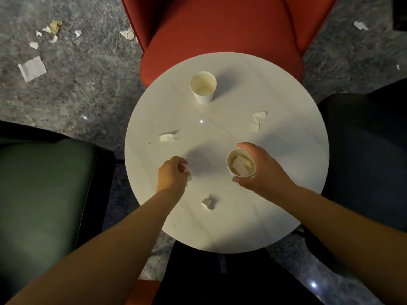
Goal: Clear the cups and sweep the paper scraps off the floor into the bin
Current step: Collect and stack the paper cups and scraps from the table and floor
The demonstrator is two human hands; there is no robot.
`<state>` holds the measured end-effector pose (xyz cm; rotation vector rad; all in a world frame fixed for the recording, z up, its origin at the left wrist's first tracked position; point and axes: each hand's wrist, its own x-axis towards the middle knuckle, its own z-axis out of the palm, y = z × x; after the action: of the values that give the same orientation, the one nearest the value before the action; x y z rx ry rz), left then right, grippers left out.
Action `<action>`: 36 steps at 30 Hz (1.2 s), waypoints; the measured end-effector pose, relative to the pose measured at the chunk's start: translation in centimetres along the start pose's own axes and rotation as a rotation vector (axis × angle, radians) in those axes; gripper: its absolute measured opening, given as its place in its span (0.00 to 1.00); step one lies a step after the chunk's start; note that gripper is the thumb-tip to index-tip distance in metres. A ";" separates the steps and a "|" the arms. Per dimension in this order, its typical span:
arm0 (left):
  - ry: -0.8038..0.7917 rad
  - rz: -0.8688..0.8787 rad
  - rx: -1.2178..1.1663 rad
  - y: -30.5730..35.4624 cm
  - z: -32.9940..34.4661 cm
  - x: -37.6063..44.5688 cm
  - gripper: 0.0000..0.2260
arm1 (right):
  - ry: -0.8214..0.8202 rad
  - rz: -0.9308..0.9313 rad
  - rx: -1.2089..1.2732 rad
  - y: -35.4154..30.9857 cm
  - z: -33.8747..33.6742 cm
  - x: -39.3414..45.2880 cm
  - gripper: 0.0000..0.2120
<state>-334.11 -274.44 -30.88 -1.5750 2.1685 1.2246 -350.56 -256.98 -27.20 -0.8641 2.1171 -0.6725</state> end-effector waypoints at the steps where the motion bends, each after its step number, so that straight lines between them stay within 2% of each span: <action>1: 0.013 0.024 -0.059 1.1 -0.3 -0.4 0.10 | 0.001 0.003 -0.006 -0.1 0.1 0.1 0.40; 6: 0.015 0.189 -0.376 7.1 -1.0 -3.3 0.10 | 0.032 0.042 -0.013 -0.8 0.5 0.5 0.39; 10: -0.068 0.259 -0.363 9.6 -0.4 -4.2 0.09 | 0.062 0.047 0.028 -1.6 0.6 1.1 0.36; 12: -0.068 0.273 -0.331 9.9 -0.4 -3.7 0.07 | 0.087 0.044 0.028 -1.8 0.6 1.4 0.37; 16: 0.059 0.283 -0.226 9.6 -2.0 -0.3 0.06 | 0.166 0.059 0.040 -1.7 0.2 1.5 0.40; 20: 0.106 0.274 -0.034 9.7 -3.7 5.3 0.14 | 0.221 0.114 0.096 -1.7 -0.5 1.4 0.40; 23: 0.028 0.302 0.113 10.8 -4.3 8.3 0.24 | 0.258 0.135 0.140 -1.7 -0.8 1.4 0.40; 25: -0.024 0.338 0.199 11.4 -4.4 9.6 0.26 | 0.275 0.139 0.149 -1.8 -1.2 1.6 0.39; 28: -0.011 0.351 0.308 11.9 -4.5 10.9 0.19 | 0.297 0.143 0.149 -1.9 -1.6 1.8 0.39; 32: 0.041 0.360 0.313 11.8 -4.7 10.7 0.10 | 0.346 0.119 0.163 -2.3 -2.1 1.9 0.37; 36: -0.076 0.459 0.400 11.2 -3.9 8.4 0.09 | 0.433 0.096 0.210 -3.0 -2.9 1.9 0.38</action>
<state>-346.03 -282.07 -27.64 -0.8915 2.6020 0.8481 -352.69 -259.77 -24.30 -0.5300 2.3907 -1.0859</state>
